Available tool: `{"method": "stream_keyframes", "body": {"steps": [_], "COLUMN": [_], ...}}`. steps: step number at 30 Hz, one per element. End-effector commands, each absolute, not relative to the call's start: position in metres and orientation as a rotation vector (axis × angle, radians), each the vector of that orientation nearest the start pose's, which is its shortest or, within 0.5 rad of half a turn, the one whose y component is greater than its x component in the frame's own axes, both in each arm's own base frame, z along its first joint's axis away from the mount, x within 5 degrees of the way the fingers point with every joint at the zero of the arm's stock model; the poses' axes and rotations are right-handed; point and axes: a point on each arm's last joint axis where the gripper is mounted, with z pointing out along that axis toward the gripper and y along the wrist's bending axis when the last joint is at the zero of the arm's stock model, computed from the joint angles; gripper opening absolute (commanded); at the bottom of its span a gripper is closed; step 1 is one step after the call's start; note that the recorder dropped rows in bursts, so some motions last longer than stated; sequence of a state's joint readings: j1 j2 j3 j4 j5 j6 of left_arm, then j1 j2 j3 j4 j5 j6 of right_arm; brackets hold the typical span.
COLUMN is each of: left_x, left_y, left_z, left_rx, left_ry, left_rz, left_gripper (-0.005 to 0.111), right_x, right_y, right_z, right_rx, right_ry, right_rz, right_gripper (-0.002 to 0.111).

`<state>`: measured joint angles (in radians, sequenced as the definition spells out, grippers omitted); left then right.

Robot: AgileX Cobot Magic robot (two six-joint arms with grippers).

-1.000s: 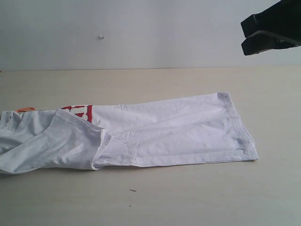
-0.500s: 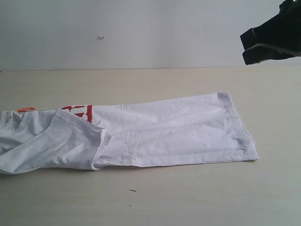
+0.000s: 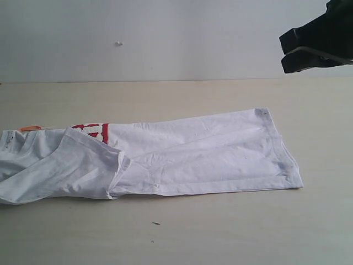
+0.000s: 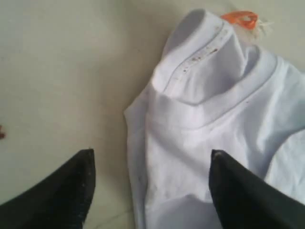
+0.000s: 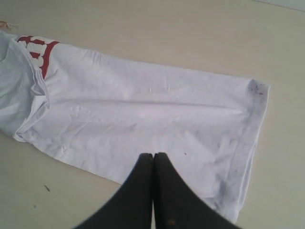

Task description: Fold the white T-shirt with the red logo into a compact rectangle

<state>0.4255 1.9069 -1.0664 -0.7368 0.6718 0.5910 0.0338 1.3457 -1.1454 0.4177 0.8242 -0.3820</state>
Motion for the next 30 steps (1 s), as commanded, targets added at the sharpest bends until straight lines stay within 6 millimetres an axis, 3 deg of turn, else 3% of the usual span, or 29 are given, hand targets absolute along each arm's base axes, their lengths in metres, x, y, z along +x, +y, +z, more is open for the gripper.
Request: {"method": "stream_keyframes", "body": {"steps": [1,11,23,26,30], "left_x": [0.348,0.36,0.364,0.363,0.363], "left_y": [0.119,0.113,0.087,0.088,0.088], "left_z": [0.125,0.092,0.086,0.085,0.086], "left_rx": [-0.533,-0.504,-0.3,-0.296,-0.309], "left_ry": [2.704,2.788,2.858,2.878,2.885], "left_rz": [-0.521,-0.739,-0.745,-0.718,-0.728], "left_gripper": [0.066,0.066,0.064,0.047,0.016], "right_x": [0.279,0.281,0.281,0.281,0.281], "right_y": [0.038,0.037,0.037,0.037,0.037], "right_z": [0.335,0.336,0.336,0.336,0.336], "right_rx": [-0.28,-0.271,-0.269,-0.269,-0.268], "right_ry": [2.401,2.381,2.382,2.382,2.381], "right_rz": [0.355,0.346,0.351,0.351,0.354], "right_gripper": [0.0,0.0,0.0,0.0,0.0]}}
